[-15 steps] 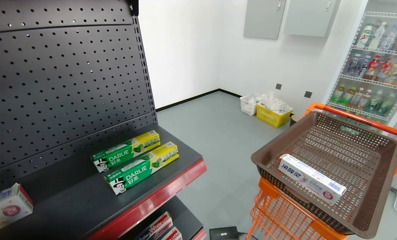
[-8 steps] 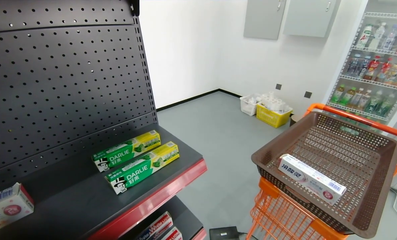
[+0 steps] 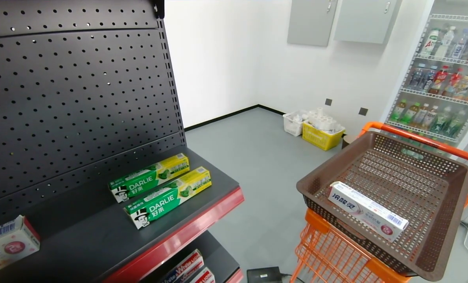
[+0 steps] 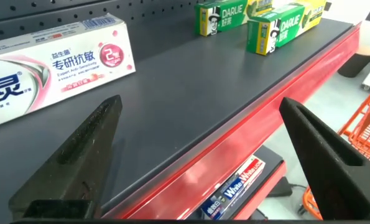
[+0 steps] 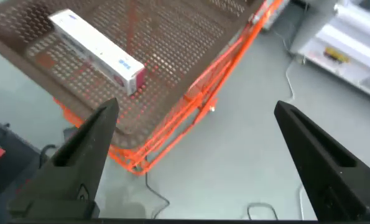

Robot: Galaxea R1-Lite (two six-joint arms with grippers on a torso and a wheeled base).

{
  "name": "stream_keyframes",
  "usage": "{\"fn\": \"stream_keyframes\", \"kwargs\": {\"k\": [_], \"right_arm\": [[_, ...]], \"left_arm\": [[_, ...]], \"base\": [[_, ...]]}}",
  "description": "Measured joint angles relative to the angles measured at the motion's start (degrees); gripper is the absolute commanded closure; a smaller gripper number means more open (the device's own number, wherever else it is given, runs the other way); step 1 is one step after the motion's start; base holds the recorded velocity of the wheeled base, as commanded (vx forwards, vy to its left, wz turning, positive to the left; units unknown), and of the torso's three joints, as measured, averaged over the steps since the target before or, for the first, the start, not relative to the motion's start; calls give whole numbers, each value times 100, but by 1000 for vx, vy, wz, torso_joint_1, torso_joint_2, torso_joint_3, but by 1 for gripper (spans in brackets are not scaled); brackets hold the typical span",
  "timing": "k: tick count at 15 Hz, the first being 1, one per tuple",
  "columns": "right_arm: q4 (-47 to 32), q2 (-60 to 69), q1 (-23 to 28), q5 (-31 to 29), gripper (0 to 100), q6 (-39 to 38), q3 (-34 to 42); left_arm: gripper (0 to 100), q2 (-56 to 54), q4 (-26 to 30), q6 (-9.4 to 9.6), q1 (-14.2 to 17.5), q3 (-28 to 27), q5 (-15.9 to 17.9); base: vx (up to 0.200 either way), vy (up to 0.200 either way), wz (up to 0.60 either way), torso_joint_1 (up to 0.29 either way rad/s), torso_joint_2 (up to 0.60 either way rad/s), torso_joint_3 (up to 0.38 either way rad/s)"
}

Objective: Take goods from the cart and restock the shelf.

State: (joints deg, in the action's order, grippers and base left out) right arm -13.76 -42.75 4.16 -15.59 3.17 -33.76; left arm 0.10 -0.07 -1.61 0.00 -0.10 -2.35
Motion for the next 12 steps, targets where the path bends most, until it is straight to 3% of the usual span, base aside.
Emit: {"fn": "stream_keyframes", "kwargs": {"k": [1, 4, 9, 12], "right_arm": [[-71, -405, 155, 128, 0, 35, -221], [-251, -1229, 413, 1259, 0, 851, -731], [-216, -2238, 474, 1237, 0, 2059, -1156], [-1317, -2591, 482, 1681, 0, 2461, -1530]], "left_arm": [[0, 0, 0, -2, 2, 0, 1], [0, 0, 2, -2, 2, 0, 0], [0, 0, 0, -2, 2, 0, 0], [0, 0, 0, -2, 0, 0, 0]], "base": [[0, 0, 0, 0, 0, 0], [0, 0, 0, 0, 0, 0], [0, 0, 0, 0, 0, 0], [0, 0, 0, 0, 0, 0]]}}
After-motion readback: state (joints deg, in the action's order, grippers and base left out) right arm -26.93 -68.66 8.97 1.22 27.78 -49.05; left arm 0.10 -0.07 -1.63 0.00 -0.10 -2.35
